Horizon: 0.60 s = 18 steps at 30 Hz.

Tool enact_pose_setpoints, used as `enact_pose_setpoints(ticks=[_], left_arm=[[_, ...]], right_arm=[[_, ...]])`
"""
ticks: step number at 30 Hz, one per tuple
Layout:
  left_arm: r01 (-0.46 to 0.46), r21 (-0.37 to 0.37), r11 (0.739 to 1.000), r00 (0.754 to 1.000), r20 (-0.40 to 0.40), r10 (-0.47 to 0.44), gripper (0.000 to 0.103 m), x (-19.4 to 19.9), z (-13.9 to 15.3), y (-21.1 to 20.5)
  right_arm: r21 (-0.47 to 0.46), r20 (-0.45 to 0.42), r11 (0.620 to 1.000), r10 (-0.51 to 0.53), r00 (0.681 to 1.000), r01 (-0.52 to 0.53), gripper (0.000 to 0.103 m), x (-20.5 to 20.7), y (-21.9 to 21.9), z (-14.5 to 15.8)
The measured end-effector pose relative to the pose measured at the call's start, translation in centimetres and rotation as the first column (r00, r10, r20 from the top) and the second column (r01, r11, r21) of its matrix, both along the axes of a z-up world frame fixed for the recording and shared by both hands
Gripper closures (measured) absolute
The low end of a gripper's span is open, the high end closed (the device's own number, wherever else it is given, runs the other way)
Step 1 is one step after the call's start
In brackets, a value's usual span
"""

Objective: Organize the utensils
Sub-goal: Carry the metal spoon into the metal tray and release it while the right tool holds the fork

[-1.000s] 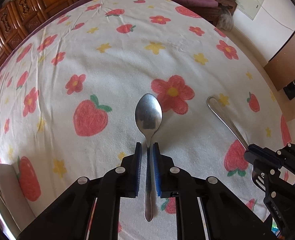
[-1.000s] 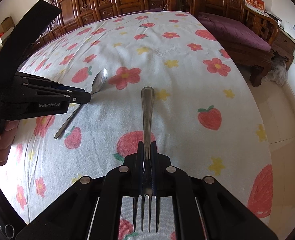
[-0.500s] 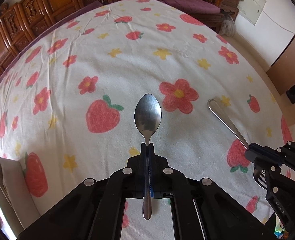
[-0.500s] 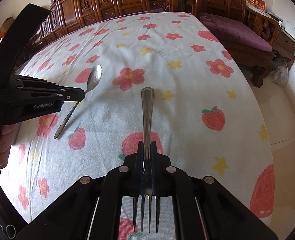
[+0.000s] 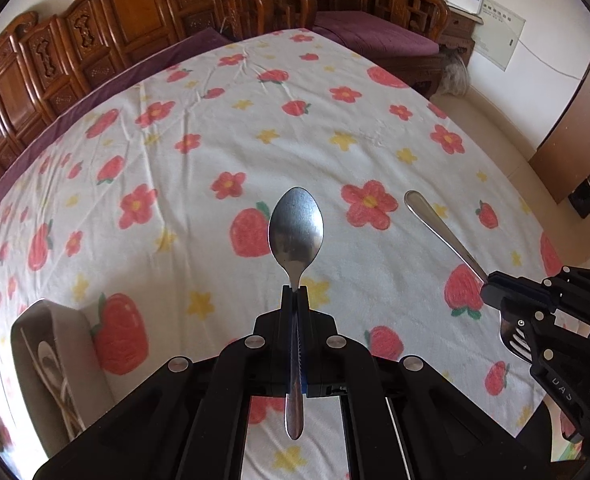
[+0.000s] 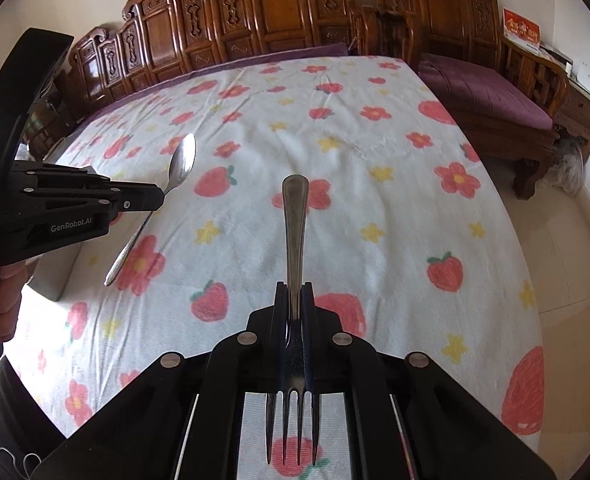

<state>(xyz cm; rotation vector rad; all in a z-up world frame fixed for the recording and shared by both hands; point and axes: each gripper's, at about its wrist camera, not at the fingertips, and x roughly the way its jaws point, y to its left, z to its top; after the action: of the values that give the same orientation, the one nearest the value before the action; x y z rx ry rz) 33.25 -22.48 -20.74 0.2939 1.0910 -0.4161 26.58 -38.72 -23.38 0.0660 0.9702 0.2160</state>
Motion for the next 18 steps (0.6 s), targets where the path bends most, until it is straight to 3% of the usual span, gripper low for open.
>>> enact_pose_setpoints(ticks=[18], left_arm=[[-0.096, -0.03, 0.995, 0.991, 0.093, 0.098, 0.102, -2.2, 5.7, 10.9]], right_arm=[[-0.009, 0.067, 0.99, 0.142, 0.988, -0.141, 0.095, 0.3, 9.6, 3.8]])
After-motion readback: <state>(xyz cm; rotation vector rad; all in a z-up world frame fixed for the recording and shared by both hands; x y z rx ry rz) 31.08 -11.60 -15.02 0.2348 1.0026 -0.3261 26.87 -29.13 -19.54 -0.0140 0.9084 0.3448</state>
